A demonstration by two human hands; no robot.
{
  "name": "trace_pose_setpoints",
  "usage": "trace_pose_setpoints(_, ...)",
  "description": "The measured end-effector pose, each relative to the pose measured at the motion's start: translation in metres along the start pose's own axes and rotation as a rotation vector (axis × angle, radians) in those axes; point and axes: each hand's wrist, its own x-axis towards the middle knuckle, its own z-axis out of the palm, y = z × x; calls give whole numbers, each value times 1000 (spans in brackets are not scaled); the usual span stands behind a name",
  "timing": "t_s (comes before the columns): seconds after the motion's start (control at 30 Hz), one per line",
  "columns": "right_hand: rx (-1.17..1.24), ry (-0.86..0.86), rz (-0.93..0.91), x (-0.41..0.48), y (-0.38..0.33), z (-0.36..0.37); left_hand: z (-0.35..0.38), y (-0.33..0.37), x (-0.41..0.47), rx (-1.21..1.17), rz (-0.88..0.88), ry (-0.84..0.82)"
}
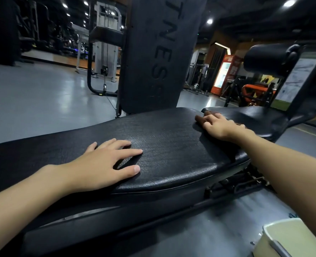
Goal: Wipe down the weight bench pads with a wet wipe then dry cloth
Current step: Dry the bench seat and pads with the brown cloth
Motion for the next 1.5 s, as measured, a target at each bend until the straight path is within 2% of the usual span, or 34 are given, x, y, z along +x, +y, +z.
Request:
trace_pose_setpoints(0.17, -59, -25, 76, -23, -13, -2, 0, 1, -1, 2, 6, -3)
trace_pose_setpoints(0.5, -37, -1, -8, -52, -33, 2, -12, -25, -32, 70, 54, -31)
trace_pose_setpoints(0.77, -43, -23, -124, -92, -133, 28, -25, -76, -83, 80, 49, 13)
trace_pose_setpoints(0.97, -19, -62, -304, -138, -234, 52, -32, -110, -122, 101, -12, 34)
trace_pose_setpoints(1.27, -19, -96, -560, -211, -355, 75, -39, -154, -176, -153, -136, 181)
trace_pose_setpoints(1.5, -24, -114, -720, -248, -394, 84, -50, -155, -179, -373, -231, 327)
